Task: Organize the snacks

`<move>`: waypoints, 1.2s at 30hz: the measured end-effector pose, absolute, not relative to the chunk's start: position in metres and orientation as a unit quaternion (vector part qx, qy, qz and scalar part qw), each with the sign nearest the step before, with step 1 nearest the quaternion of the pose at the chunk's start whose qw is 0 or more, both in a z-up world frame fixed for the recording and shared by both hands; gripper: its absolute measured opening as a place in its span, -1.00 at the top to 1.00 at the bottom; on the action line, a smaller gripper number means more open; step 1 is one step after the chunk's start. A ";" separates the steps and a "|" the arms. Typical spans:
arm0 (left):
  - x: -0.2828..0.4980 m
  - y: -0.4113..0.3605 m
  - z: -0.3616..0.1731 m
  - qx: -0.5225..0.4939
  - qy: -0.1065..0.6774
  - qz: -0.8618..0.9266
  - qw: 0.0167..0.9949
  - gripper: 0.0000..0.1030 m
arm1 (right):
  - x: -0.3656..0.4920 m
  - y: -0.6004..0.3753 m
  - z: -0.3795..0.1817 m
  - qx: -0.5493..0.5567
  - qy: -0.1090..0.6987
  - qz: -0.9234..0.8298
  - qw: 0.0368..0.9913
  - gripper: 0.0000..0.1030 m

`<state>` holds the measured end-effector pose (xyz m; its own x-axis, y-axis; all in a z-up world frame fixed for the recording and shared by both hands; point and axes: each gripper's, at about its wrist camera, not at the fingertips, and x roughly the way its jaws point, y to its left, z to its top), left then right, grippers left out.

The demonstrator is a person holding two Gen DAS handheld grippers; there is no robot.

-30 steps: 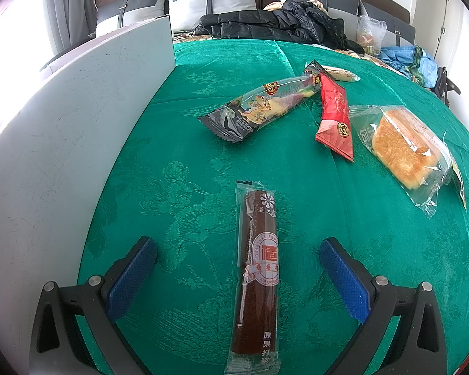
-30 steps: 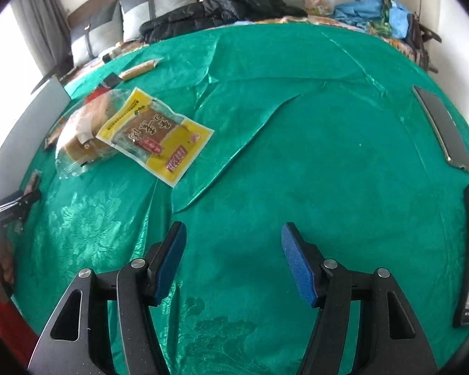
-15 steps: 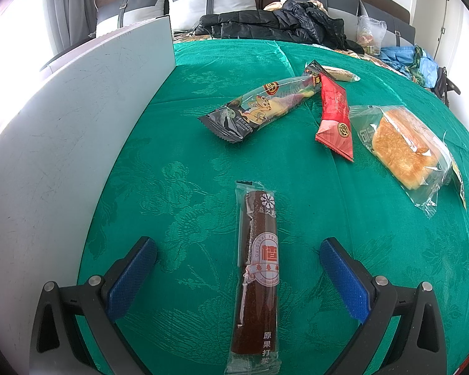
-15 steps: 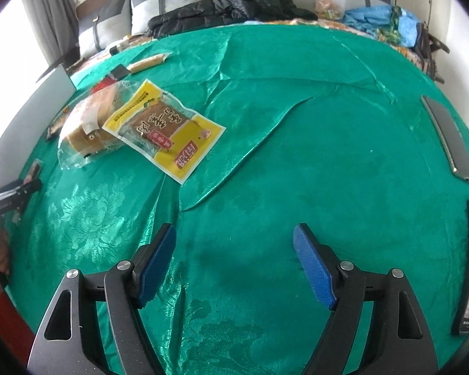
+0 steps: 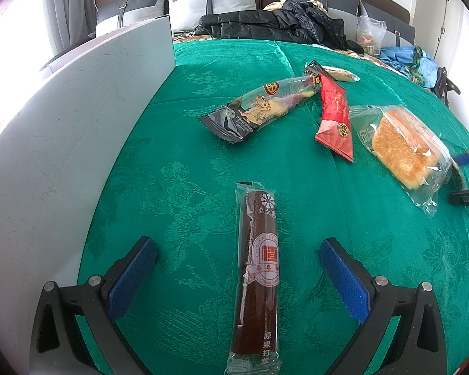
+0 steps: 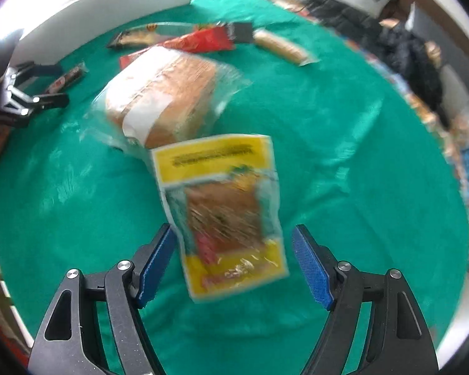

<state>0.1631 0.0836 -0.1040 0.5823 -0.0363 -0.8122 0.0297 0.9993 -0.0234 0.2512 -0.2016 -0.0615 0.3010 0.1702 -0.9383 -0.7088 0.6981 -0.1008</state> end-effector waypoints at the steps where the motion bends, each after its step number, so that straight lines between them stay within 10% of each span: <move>1: 0.163 0.083 -0.104 -0.004 0.457 -0.019 0.890 -1.00 | 0.257 -0.206 -0.064 -0.218 0.534 0.289 0.764 -0.14; 2: 0.163 0.083 -0.104 -0.004 0.456 -0.019 0.890 -1.00 | 0.259 -0.210 -0.060 -0.190 0.533 0.273 0.778 0.43; 4: 0.163 0.083 -0.104 -0.004 0.456 -0.019 0.890 -1.00 | 0.255 -0.226 -0.054 -0.132 0.549 0.236 0.791 0.73; 15: 0.165 0.083 -0.103 0.000 0.461 -0.022 0.887 -1.00 | 0.125 -0.272 -0.064 0.294 0.516 0.217 0.775 0.78; 24: 0.148 0.098 -0.086 -0.045 0.486 -0.078 0.869 -0.98 | 0.112 -0.281 -0.069 0.271 0.515 0.200 0.788 0.78; 29: 0.158 0.071 -0.092 0.032 0.516 -0.056 0.854 -0.30 | 0.116 -0.275 -0.070 0.261 0.512 0.204 0.793 0.78; 31: 0.153 0.061 -0.086 0.044 0.513 -0.066 0.855 0.65 | 0.113 -0.275 -0.065 0.258 0.504 0.206 0.798 0.78; 36: 0.130 0.068 -0.077 -0.037 0.507 -0.094 0.856 0.67 | 0.109 -0.272 -0.056 0.249 0.501 0.190 0.807 0.78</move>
